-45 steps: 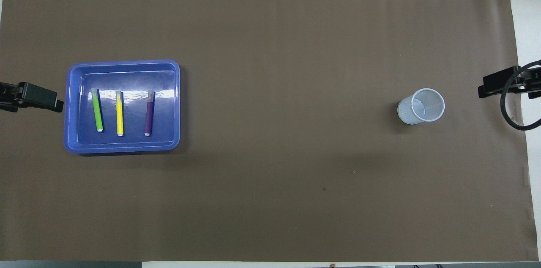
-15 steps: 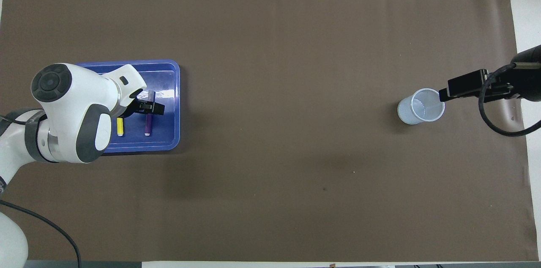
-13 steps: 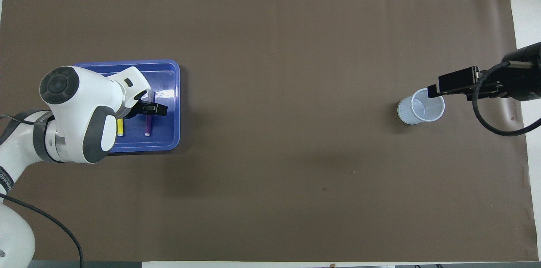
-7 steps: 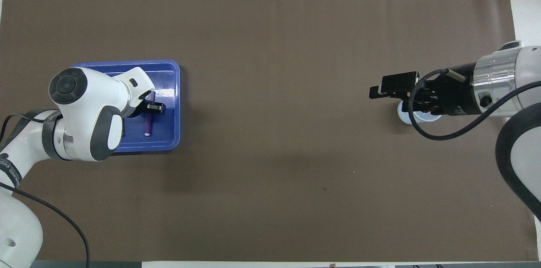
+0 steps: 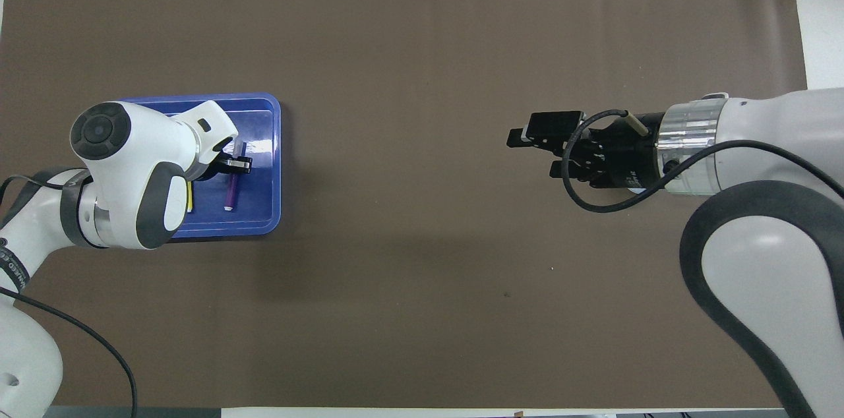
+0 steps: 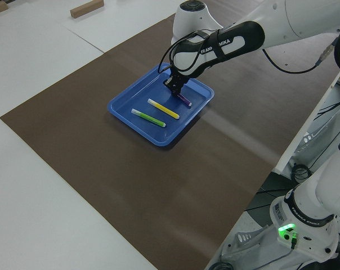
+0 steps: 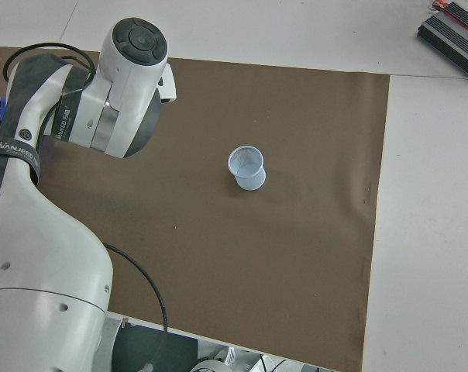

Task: Transfer and insert pens with both arms
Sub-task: 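Lift the purple pen with the left gripper while the right gripper approaches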

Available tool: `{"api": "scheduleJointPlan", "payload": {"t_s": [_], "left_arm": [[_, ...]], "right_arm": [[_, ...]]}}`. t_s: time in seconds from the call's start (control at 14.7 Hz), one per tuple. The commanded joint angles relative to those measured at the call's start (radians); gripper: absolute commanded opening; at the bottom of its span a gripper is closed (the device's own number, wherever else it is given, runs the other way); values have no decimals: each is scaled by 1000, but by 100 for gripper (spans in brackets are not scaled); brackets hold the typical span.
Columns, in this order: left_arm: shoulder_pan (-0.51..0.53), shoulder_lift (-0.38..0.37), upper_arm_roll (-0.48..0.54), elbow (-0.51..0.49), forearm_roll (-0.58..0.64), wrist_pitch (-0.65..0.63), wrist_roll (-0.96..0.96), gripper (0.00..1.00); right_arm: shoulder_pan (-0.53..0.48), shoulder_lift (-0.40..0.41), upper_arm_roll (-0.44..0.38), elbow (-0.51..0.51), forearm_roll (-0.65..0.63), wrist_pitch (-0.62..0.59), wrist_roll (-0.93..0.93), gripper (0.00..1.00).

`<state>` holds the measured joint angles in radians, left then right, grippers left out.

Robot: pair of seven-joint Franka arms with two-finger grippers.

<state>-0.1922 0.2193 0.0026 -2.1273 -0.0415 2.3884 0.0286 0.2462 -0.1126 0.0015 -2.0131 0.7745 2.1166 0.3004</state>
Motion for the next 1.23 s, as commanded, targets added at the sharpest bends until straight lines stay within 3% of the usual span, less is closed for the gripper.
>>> {"api": "scheduleJointPlan", "payload": {"t_s": [0.0, 0.2, 0.34, 0.54, 0.95, 1.16], "left_arm": [[-3, -11, 7, 100, 15, -144, -88, 0], [-15, -38, 2, 171, 6, -256, -276, 0], [-35, -57, -9, 210, -21, -305, -422, 0], [-94, -40, -12, 315, -115, -376, -707, 0], [-185, -9, -12, 407, -328, -348, -1152, 0], [-193, -3, -10, 420, -487, -344, -1242, 0]], "right_arm": [[50, -7, -3, -58, 129, 95, 14, 100], [140, 7, -3, -101, 323, 262, 25, 100], [201, 27, -3, -102, 353, 337, 25, 100], [255, 40, -3, -102, 394, 387, 26, 100], [268, 86, -3, -102, 427, 407, -13, 99], [268, 105, -3, -102, 497, 414, -93, 94]]}}
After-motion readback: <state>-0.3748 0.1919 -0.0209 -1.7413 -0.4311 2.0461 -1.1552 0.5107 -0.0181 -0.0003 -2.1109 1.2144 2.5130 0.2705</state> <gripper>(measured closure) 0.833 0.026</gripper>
